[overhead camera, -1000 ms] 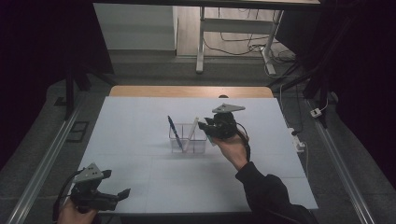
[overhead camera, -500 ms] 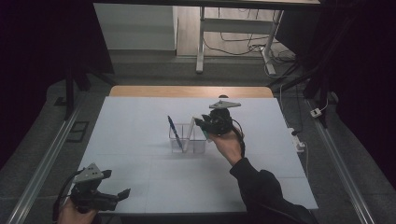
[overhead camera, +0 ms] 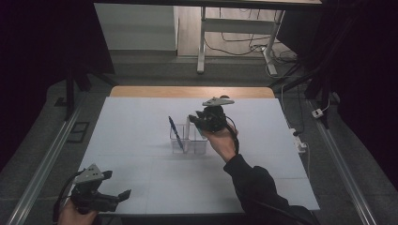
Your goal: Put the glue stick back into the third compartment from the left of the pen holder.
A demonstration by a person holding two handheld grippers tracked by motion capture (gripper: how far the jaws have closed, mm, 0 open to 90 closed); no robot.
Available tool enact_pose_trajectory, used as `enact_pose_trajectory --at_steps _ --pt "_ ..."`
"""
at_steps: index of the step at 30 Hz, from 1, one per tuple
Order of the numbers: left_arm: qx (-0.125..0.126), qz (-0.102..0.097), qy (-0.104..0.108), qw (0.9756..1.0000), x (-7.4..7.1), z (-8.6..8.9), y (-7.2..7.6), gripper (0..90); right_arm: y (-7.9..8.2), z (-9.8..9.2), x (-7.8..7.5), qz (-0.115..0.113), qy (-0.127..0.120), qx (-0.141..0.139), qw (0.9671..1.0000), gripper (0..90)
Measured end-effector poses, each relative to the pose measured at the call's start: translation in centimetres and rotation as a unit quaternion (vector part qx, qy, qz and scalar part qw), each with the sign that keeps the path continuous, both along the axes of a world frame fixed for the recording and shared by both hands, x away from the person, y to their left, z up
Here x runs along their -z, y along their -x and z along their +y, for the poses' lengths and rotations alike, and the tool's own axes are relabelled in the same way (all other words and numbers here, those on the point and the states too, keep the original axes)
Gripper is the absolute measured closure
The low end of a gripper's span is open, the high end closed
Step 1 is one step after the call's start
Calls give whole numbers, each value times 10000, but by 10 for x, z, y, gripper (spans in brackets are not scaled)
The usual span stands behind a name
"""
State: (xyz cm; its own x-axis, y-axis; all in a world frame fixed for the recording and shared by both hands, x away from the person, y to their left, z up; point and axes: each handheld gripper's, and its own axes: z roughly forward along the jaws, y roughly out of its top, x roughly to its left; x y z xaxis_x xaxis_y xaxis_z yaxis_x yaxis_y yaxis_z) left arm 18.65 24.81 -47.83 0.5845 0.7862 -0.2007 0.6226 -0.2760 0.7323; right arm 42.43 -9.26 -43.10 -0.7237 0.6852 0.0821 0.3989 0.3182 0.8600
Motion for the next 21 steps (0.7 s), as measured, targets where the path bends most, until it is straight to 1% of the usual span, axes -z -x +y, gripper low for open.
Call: enact_pose_trajectory --at_steps 9,13,19,21 --pt "10 -3 4 10000 0 0 0 0 -3 7 11 -64 3 -1 10000 644" --pt "10 -3 2 10000 0 0 0 1 -1 7 14 -135 110 -31 9998 642" --pt "1 -1 4 10000 0 0 0 1 2 6 17 -95 140 -98 9998 636" --pt "-8 -8 4 10000 0 0 0 0 4 6 17 -70 190 -124 9997 634"
